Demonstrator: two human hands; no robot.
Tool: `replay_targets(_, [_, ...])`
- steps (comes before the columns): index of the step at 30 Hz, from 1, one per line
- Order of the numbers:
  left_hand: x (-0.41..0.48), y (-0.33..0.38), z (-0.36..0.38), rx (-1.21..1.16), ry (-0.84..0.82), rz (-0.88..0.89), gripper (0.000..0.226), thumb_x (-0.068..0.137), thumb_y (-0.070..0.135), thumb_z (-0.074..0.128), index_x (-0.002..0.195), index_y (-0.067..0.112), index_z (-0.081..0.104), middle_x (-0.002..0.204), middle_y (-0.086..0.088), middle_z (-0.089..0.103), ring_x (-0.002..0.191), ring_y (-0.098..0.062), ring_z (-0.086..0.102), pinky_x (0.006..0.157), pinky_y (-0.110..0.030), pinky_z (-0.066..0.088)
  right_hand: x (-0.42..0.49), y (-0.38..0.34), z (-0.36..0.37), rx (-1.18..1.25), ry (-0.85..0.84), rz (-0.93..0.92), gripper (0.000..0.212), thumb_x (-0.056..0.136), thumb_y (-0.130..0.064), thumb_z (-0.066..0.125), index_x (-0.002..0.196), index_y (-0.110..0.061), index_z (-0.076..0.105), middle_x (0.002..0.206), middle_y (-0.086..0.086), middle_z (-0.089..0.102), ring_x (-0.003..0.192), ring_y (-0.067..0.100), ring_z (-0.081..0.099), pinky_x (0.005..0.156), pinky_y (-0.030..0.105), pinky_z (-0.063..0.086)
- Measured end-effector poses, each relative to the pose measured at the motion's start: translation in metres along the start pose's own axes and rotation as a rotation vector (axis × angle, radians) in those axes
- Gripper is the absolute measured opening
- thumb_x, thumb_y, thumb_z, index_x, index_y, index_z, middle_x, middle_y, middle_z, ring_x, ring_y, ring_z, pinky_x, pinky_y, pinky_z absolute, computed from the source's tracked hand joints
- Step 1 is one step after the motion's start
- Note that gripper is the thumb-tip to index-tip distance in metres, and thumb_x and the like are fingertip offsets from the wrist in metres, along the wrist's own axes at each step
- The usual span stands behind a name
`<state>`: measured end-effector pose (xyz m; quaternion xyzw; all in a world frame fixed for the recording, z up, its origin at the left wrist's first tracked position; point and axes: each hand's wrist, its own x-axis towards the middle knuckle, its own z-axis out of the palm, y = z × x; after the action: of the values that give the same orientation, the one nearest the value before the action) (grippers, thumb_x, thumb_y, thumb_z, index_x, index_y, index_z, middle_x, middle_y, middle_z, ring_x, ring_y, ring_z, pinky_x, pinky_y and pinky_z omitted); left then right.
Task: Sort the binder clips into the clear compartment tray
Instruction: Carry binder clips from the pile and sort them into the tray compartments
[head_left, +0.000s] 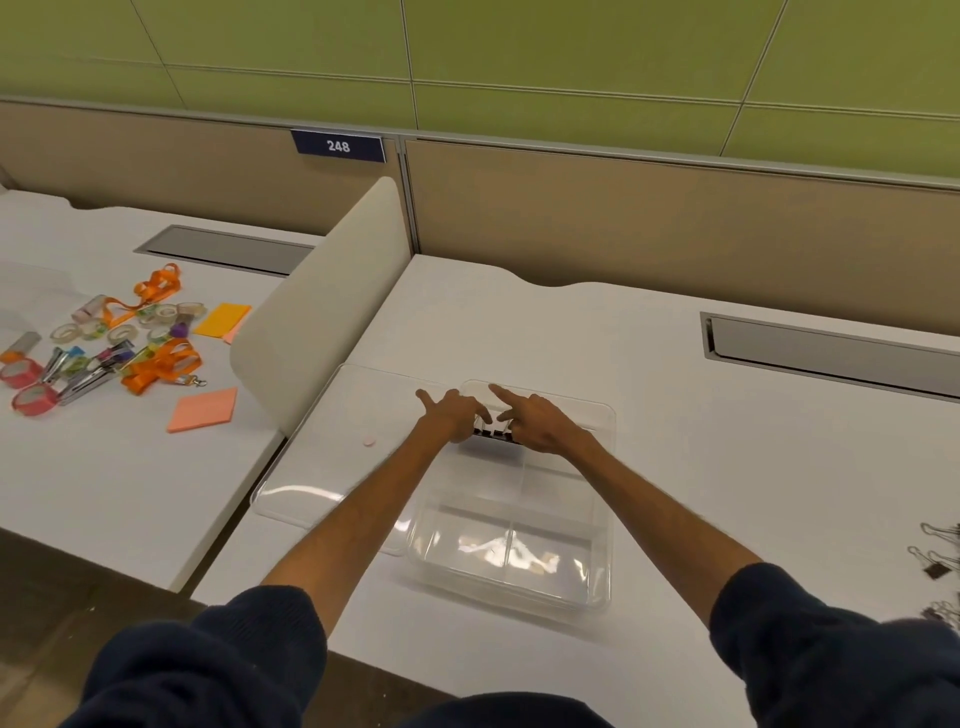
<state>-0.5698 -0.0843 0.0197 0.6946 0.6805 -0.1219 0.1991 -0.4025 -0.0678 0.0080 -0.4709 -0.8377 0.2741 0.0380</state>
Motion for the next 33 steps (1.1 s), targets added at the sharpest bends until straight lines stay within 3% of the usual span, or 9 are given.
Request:
replay_targets(4, [-0.005, -0.002, -0.001, -0.084, 0.151, -0.003, 0.054, 0.085, -0.010, 0.048, 0.115, 0.032, 0.063, 0.138, 0.000, 0.050, 0.147, -0.015, 0.013, 0.108, -0.068, -0.002, -0.003, 0.003, -0.003, 0.022, 0.120, -0.016, 0.067, 0.077, 0.005, 0.046, 0.140, -0.016, 0.041, 0.107, 0.004, 0.073, 0.102, 0.029, 0.065, 0.089, 0.038, 0.049])
replay_targets(7, [-0.008, -0.001, -0.005, -0.111, 0.276, -0.008, 0.044, 0.082, -0.003, 0.051, 0.110, 0.028, 0.066, 0.125, 0.000, 0.061, 0.125, -0.018, 0.049, 0.108, -0.057, 0.017, -0.008, 0.005, -0.005, 0.012, 0.216, -0.021, 0.057, 0.075, 0.006, 0.048, 0.129, -0.012, 0.048, 0.102, 0.005, 0.074, 0.098, 0.030, 0.066, 0.089, 0.038, 0.048])
replay_targets(9, [-0.007, 0.000, -0.005, -0.113, 0.340, 0.008, 0.038, 0.083, 0.002, 0.053, 0.111, 0.025, 0.065, 0.117, 0.001, 0.066, 0.110, -0.018, 0.058, 0.101, -0.047, 0.025, -0.011, 0.009, -0.007, -0.002, 0.266, -0.012, 0.052, 0.075, 0.005, 0.050, 0.125, -0.011, 0.051, 0.102, 0.005, 0.074, 0.097, 0.030, 0.066, 0.087, 0.040, 0.048])
replay_targets(17, [-0.012, 0.026, -0.004, -0.179, 0.525, 0.192, 0.024, 0.091, 0.006, 0.047, 0.108, 0.017, 0.060, 0.103, -0.001, 0.065, 0.098, -0.021, 0.060, 0.092, -0.039, 0.034, -0.033, 0.036, -0.022, 0.038, 0.388, 0.101, 0.053, 0.073, 0.006, 0.044, 0.121, -0.016, 0.052, 0.110, 0.002, 0.068, 0.102, 0.024, 0.060, 0.091, 0.041, 0.043])
replay_targets(29, [0.009, 0.145, 0.014, -0.134, 0.562, 0.407, 0.042, 0.084, -0.005, 0.042, 0.118, 0.017, 0.052, 0.108, -0.003, 0.059, 0.098, -0.025, 0.056, 0.078, -0.034, 0.030, -0.130, 0.116, -0.051, 0.057, 0.549, 0.341, 0.055, 0.074, 0.005, 0.046, 0.124, -0.015, 0.055, 0.125, 0.001, 0.058, 0.114, 0.023, 0.051, 0.091, 0.039, 0.037])
replay_targets(33, [0.012, 0.196, 0.028, -0.118, 0.616, 0.518, 0.060, 0.087, -0.006, 0.043, 0.141, 0.019, 0.038, 0.104, -0.005, 0.058, 0.095, -0.026, 0.054, 0.076, -0.033, 0.035, -0.172, 0.153, -0.060, 0.057, 0.560, 0.427, 0.053, 0.075, 0.005, 0.045, 0.124, -0.015, 0.054, 0.124, 0.001, 0.058, 0.114, 0.023, 0.049, 0.091, 0.039, 0.036])
